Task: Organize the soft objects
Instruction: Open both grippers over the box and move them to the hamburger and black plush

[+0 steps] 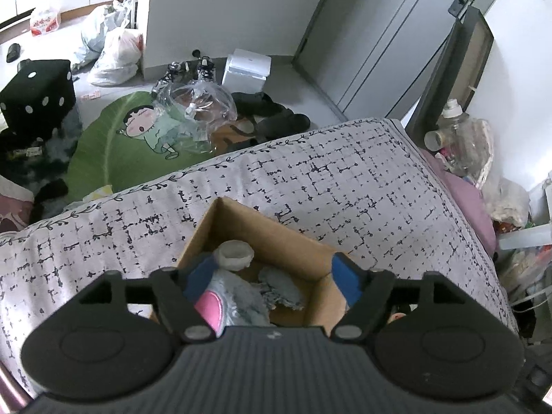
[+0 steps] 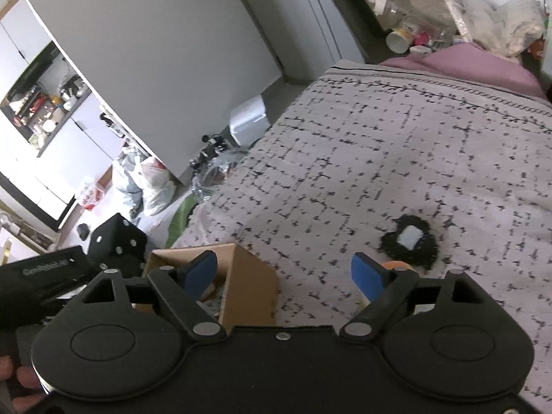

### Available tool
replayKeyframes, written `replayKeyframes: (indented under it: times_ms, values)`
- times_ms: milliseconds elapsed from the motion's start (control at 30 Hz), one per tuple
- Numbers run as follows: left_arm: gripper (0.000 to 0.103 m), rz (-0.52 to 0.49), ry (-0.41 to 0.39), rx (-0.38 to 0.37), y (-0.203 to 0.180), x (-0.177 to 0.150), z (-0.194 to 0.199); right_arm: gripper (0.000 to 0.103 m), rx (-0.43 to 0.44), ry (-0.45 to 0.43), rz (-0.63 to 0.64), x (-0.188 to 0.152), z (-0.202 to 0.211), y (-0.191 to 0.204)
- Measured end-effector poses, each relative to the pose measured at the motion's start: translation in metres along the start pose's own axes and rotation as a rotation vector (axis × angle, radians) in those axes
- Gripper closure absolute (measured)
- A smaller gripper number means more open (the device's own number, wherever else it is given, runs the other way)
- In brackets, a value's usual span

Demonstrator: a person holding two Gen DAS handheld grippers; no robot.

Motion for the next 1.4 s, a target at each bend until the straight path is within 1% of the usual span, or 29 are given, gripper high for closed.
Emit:
replayKeyframes:
  times_ms: [133, 233, 300, 467, 667, 967, 1233, 1400]
  values:
    - [0.026, -0.025, 0.001, 0.001, -0.014, -0.005, 0.001, 0.013, 0.000, 0.009, 0.010, 0.000, 0.005, -0.003]
    - [0.026, -0.041, 0.000, 0.007, -0.024, -0.008, 0.003, 0.010, 0.010, -0.001, 0.027, 0.001, 0.014, -0.004]
    - [0.026, -0.051, -0.003, 0.007, -0.032, -0.011, 0.005, 0.006, 0.012, -0.008, 0.030, 0.003, 0.018, -0.006]
    - [0.026, -0.090, -0.010, 0.011, -0.056, -0.021, 0.007, 0.003, -0.004, -0.028, 0.020, 0.007, 0.026, -0.020]
    - [0.026, -0.112, -0.010, 0.004, -0.083, -0.033, 0.006, 0.003, -0.030, -0.048, 0.009, 0.015, 0.034, -0.041]
    - [0.026, -0.137, -0.003, 0.015, -0.119, -0.045, -0.001, 0.000, -0.016, -0.075, -0.027, 0.027, 0.049, -0.068]
    - [0.026, -0.145, -0.009, 0.046, -0.140, -0.055, -0.009, 0.000, -0.011, -0.092, -0.057, 0.036, 0.056, -0.091]
    - [0.026, -0.146, 0.002, 0.047, -0.150, -0.062, -0.016, 0.000, -0.014, -0.099, -0.092, 0.040, 0.059, -0.108]
Point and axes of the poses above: each gripper's, at about its wrist camera, not at the fingertips, and z roughly against the way its jaws point, y to its left, x to its top, the point moved 4 cm from there along -z, roughly the way its jaws point, and after that the axes turned 4 degrees about -z, right-handed, at the moved point
